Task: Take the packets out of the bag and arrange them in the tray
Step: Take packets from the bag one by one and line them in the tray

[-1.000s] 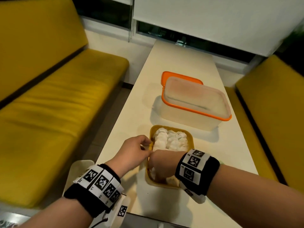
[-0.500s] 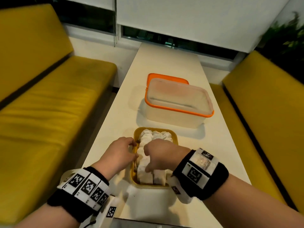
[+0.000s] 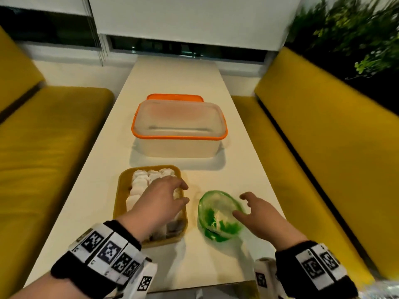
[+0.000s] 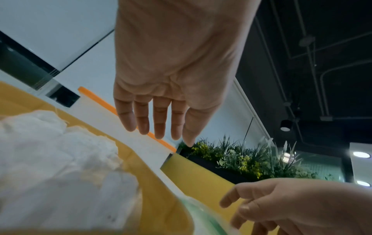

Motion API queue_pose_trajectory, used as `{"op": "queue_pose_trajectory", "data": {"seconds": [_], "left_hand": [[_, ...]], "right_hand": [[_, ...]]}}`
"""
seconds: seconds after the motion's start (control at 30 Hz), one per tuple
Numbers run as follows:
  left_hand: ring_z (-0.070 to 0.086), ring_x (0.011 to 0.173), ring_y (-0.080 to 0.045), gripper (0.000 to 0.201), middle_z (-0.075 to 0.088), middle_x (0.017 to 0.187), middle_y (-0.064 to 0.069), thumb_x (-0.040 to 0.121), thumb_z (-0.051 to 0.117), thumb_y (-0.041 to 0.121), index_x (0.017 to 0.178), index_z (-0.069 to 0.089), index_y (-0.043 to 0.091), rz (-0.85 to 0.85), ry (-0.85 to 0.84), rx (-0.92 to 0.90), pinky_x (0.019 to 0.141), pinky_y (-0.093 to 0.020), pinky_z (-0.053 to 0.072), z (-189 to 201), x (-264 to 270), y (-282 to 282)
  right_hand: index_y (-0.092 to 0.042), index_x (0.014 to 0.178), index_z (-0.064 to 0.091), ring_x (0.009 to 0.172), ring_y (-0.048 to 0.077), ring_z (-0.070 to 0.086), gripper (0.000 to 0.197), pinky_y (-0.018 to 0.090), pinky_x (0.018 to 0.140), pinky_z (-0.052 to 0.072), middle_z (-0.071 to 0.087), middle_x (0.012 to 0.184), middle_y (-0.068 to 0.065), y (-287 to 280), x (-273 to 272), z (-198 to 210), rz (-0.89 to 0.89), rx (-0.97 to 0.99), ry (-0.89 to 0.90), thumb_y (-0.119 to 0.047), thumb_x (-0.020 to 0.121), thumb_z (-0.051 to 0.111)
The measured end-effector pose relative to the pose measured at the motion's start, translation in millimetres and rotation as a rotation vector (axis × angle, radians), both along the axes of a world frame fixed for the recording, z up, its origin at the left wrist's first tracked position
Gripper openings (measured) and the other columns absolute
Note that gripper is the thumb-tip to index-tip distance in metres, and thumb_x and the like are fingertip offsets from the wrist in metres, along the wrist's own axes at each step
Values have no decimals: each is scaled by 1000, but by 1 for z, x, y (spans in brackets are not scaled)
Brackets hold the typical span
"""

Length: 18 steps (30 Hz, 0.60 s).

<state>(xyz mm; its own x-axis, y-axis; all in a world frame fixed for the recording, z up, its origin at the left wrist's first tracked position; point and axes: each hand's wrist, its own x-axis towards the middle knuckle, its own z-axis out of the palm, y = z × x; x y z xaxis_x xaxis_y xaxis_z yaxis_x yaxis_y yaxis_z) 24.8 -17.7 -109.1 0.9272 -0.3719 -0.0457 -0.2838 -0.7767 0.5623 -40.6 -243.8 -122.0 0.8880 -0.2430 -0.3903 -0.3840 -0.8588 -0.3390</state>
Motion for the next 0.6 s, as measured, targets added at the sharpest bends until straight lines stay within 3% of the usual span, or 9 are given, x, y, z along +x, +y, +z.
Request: {"op": "queue_pose_trajectory", "data": {"seconds": [0.1,0.2,0.27,0.33,0.4,0.47,0.53,0.6], "left_hand": [[56,108,-15,27,63,117,3,87,64,28,113,63,25,-8,51,26,85,-20,38,-7,-1,-23],[59,103,-16,25,64,116,-2,87,63,24,113,65,25,-90,127,73,76,-18,39,-16,-2,-49],[57,107,-18,21,61,120,-2,88,61,22,109,67,23,-137,159,113,81,-19,41,-17,-1,-62],[56,110,-18,18,61,121,-1,89,60,21,107,64,22,-136,143,78,82,-20,39,-15,2,-69],[57,98,-19,20,61,114,-4,90,60,23,107,50,21,-53,141,-53,73,-23,39,-9,4,-69],[59,94,-21,25,60,113,-5,90,60,24,108,42,20,71,241,-295,74,-27,45,-5,4,-62],[64,94,-27,22,61,110,-9,92,58,20,112,47,20,118,460,-554,70,-38,55,4,-2,-51],[67,87,-26,16,65,103,-13,94,55,13,109,55,17,140,547,-698,59,-37,57,14,-9,-34]], "right_hand": [[-20,138,33,112,25,57,63,27,84,41,58,126,9,2,-2,-17,1,121,6,-42,87,62],[-20,138,32,108,26,59,60,28,84,45,60,121,10,3,4,-35,15,122,-32,-22,86,62],[-21,137,36,99,26,61,55,27,78,47,63,112,9,-2,8,-37,-36,150,-112,-7,85,52],[-24,132,43,80,18,61,48,24,65,47,62,93,-1,-12,8,-32,-94,238,-223,-5,87,48],[-29,126,46,74,7,59,42,18,58,49,55,87,-12,-20,7,-19,-122,329,-320,-8,90,52],[-32,121,49,77,7,61,39,17,58,52,56,91,-14,-22,4,-2,-133,435,-408,-8,90,55],[-32,115,54,80,11,64,35,25,65,58,61,92,-10,-17,1,16,-133,527,-491,-8,90,60],[-31,109,58,81,16,67,34,34,70,60,65,91,-3,-7,-1,32,-113,646,-547,-7,86,66]]}}
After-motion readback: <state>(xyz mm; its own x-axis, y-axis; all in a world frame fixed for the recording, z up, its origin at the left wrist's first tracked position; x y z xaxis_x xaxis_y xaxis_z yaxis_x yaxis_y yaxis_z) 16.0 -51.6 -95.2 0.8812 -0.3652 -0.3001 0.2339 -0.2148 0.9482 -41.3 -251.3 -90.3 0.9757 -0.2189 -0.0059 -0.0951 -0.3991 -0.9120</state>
